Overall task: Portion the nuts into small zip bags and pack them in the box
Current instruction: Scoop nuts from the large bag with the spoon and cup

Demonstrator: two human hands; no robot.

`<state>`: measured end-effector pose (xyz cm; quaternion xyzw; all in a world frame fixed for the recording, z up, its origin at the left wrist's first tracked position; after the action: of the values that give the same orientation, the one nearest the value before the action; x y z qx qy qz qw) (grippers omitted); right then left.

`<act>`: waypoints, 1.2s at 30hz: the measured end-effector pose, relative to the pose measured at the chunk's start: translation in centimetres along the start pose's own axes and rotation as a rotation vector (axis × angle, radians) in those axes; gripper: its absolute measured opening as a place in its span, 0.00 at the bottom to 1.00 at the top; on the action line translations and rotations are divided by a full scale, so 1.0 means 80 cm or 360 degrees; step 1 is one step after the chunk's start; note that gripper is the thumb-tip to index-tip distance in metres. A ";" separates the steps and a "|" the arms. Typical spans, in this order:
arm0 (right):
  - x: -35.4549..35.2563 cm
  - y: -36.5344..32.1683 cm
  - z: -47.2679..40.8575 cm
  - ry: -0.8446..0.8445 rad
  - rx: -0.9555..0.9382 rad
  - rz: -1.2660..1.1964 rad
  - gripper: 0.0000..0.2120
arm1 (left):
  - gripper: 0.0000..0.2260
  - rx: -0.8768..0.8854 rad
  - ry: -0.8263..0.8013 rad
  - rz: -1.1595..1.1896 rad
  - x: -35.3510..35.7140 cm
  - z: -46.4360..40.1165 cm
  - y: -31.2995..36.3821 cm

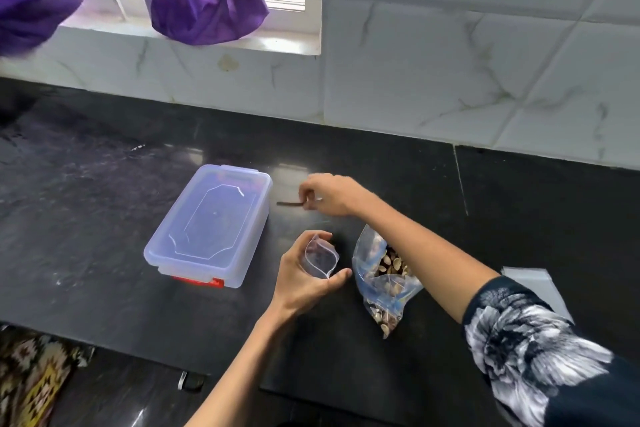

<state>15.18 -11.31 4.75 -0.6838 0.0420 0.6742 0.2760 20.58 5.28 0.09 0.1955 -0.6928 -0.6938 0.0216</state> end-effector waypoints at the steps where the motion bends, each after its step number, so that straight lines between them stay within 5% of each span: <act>1: -0.010 0.006 0.008 0.0078 0.0052 -0.0097 0.06 | 0.24 0.0021 -0.0006 -0.0010 0.000 -0.001 0.002; 11: -0.066 0.011 0.127 0.0784 0.0381 -0.0730 0.09 | 0.27 0.0188 -0.0124 -0.0026 0.015 -0.008 0.030; 21: -0.059 0.009 0.225 0.0741 0.0627 -0.0989 0.07 | 0.27 0.0239 -0.0214 -0.0070 0.025 -0.006 0.030; 29: -0.021 -0.002 0.243 0.0731 0.0829 -0.0355 0.02 | 0.27 0.0274 -0.0289 -0.0085 0.035 -0.013 0.012; 36: 0.022 -0.028 0.233 0.0772 0.0619 0.0105 0.04 | 0.29 0.0270 -0.0374 -0.0033 0.046 -0.011 0.000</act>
<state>-0.46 -0.74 4.95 -0.7573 0.2568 0.4793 0.3617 17.41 3.34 -0.74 0.1212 -0.7445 -0.6511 -0.0835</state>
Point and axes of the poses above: each hand's wrist, its own z-axis away from the middle knuckle, its own x-axis out of the palm, y = z × x, the point moved 1 cm from there along -z, towards the middle knuckle, and after that the axes turned 12 degrees about -x, right-handed, at the moved point
